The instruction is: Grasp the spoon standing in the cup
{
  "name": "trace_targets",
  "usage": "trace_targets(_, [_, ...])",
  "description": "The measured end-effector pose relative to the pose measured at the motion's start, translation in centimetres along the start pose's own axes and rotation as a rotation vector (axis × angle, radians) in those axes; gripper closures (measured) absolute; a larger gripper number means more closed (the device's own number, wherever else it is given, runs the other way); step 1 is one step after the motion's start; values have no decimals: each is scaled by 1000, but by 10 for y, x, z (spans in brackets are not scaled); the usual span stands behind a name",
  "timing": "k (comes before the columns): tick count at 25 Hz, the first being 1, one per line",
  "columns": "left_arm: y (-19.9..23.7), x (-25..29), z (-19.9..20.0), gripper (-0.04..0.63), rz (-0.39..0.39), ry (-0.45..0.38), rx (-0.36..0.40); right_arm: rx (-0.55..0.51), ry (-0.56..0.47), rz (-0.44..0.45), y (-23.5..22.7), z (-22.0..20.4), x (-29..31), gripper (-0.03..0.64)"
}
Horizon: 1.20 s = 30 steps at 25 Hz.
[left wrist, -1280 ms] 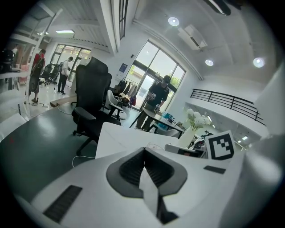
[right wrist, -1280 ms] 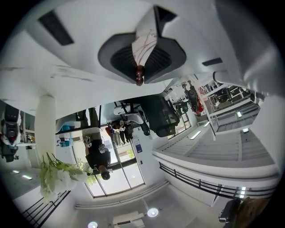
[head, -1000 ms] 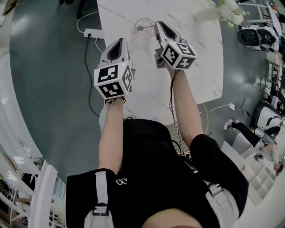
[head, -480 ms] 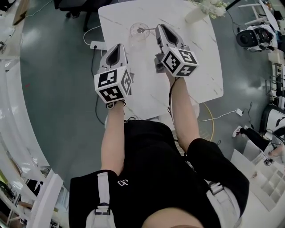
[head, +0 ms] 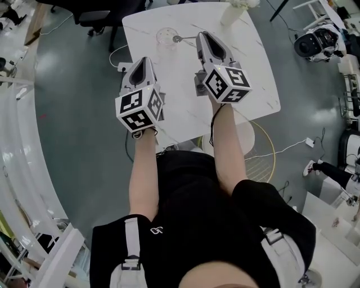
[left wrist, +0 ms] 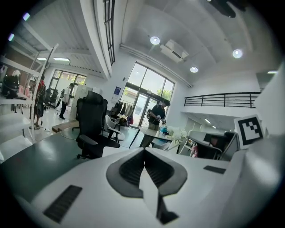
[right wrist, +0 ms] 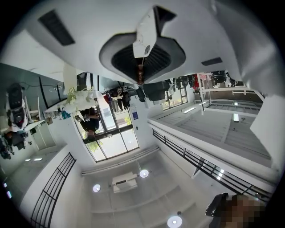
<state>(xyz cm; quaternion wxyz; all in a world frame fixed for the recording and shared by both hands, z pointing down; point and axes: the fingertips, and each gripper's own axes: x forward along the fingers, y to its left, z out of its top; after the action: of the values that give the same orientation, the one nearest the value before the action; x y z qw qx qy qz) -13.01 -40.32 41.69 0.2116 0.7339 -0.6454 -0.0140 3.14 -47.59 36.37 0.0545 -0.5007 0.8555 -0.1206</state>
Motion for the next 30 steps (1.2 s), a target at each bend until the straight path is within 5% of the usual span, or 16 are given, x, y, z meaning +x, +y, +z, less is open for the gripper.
trace_targets(13, [-27, -83, 18, 580, 25, -104, 82, -41, -82, 74, 30, 27, -91, 572])
trace_targets(30, [-32, -90, 34, 580, 9, -127, 111, -101, -56, 112, 40, 23, -99, 572])
